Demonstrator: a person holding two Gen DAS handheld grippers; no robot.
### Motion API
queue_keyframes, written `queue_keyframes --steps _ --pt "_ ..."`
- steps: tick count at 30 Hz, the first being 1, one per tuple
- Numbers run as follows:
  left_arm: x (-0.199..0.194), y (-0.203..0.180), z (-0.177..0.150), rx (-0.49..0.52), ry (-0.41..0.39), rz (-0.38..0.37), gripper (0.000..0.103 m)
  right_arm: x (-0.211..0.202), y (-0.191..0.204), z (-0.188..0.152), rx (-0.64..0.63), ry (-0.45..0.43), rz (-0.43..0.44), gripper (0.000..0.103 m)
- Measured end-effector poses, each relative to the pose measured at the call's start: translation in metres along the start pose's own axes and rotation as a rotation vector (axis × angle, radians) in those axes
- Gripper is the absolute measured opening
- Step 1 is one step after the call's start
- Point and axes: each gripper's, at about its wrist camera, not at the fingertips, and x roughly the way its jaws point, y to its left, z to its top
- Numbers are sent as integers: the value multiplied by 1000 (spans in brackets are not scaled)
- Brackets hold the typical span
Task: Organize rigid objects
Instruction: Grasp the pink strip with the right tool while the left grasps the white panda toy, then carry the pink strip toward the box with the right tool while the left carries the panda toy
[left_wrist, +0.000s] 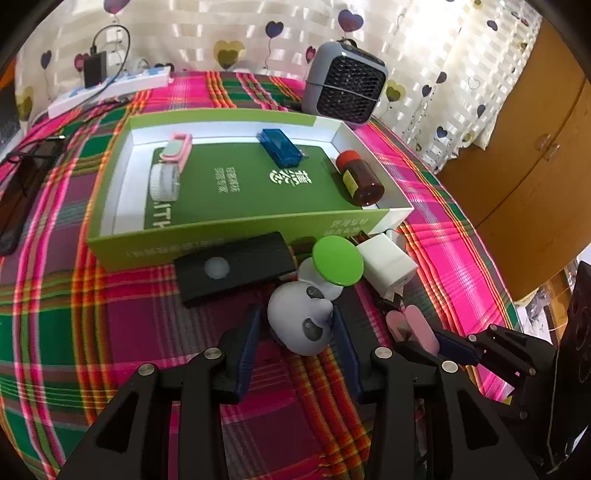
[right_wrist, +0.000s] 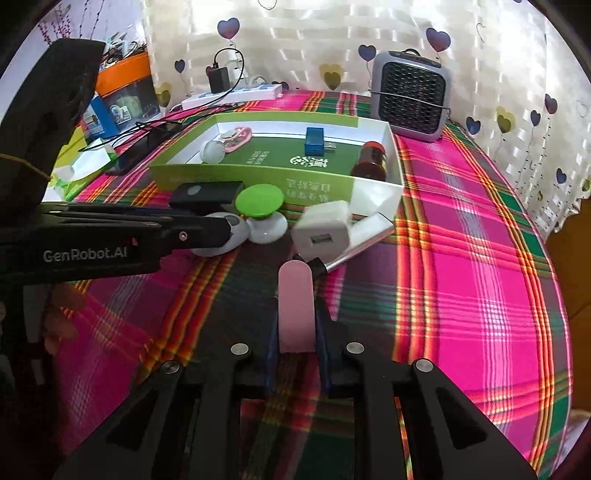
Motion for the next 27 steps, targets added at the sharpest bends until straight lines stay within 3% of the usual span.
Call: queue_keyframes --steps 24,27 --pt "0 -8 -4 -66 -30 87 36 -3 -15 -4 -12 -4 60 19" --pt "-1 -14 -6 -38 -40 119 33 -3 -17 -4 -3 -5 70 19"
